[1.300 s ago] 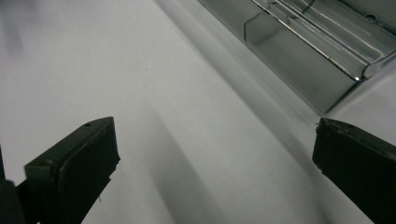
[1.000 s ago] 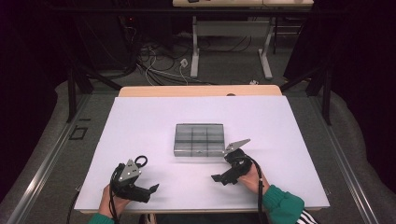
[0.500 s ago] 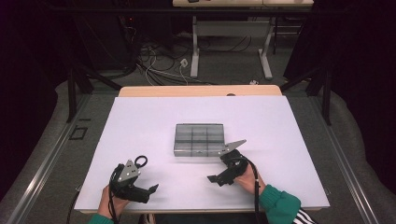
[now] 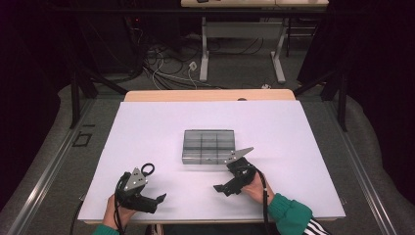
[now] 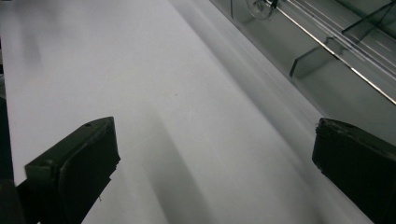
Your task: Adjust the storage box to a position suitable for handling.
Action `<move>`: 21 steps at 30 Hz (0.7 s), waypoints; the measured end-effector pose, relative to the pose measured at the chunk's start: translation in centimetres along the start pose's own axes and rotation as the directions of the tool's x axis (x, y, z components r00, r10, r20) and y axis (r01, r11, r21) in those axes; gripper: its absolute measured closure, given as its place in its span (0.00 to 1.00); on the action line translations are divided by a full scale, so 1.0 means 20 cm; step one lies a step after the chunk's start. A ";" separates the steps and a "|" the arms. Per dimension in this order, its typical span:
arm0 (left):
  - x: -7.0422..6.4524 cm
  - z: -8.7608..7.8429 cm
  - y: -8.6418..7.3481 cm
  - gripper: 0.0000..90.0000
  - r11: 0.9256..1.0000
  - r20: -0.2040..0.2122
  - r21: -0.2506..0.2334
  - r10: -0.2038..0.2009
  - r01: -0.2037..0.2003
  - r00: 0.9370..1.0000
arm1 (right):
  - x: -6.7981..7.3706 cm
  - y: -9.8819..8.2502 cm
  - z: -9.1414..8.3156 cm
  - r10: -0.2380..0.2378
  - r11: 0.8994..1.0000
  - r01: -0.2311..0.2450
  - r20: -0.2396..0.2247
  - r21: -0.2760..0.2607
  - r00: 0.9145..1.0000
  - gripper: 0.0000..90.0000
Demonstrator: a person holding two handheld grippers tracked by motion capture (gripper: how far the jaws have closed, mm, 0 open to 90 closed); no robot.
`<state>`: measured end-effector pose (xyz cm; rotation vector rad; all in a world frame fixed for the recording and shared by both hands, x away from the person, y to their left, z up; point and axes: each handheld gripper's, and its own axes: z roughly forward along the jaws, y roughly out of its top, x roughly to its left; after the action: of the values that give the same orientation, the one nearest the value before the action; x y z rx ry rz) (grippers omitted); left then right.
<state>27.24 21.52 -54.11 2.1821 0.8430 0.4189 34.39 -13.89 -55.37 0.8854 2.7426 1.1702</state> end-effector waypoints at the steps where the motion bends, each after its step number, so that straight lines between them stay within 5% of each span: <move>1: 0.00 0.00 0.00 0.00 1.000 0.001 0.001 -0.001 0.001 1.000 | 0.00 0.00 0.00 -0.005 1.000 0.005 0.006 -0.003 1.000 0.00; 21: 0.01 0.03 0.02 0.00 1.000 0.017 0.000 0.016 -0.016 1.000 | -0.02 0.02 0.01 0.020 1.000 -0.020 -0.004 -0.019 1.000 0.00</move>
<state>27.79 21.10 -54.20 2.1904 0.8169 0.4072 34.88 -13.70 -55.43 0.9110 2.7278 1.2003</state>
